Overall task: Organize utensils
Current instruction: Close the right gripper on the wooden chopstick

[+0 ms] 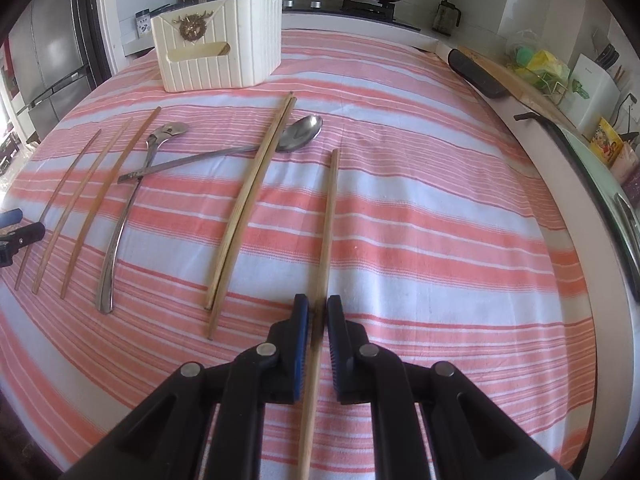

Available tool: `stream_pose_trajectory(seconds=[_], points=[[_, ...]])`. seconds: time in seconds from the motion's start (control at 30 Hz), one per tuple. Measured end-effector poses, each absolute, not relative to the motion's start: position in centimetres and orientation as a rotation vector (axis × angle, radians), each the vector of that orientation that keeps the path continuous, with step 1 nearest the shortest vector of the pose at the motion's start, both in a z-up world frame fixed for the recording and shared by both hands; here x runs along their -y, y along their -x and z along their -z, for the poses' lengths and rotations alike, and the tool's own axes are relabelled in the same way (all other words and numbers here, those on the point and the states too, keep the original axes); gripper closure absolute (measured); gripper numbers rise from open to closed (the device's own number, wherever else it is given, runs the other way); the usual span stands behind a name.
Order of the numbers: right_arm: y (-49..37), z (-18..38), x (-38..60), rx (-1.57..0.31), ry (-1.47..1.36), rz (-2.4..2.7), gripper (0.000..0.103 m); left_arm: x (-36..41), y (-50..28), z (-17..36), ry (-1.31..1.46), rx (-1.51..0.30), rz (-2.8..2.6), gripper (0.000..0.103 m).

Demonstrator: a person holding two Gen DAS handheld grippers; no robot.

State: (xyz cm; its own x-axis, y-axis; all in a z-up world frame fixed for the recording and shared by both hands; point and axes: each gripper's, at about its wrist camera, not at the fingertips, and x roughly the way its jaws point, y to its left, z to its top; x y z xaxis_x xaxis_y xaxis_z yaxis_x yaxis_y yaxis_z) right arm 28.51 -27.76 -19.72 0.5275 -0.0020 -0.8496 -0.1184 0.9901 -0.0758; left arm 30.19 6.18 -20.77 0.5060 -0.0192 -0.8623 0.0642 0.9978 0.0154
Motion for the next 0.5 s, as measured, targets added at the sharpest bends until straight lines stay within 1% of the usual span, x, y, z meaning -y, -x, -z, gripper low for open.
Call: stream_pose_trajectory(seconds=[0.23, 0.5], points=[[-30.8, 19.8, 28.5, -1.026, 0.074, -0.127, 0.093, -6.3, -31.7, 20.8, -0.051, -1.075, 0.071, 0.0], [-34.4, 19.6, 28.8, -1.094, 0.033, -0.167, 0.093, -6.3, -35.5, 20.6, -0.071, -1.134, 0.103, 0.001]])
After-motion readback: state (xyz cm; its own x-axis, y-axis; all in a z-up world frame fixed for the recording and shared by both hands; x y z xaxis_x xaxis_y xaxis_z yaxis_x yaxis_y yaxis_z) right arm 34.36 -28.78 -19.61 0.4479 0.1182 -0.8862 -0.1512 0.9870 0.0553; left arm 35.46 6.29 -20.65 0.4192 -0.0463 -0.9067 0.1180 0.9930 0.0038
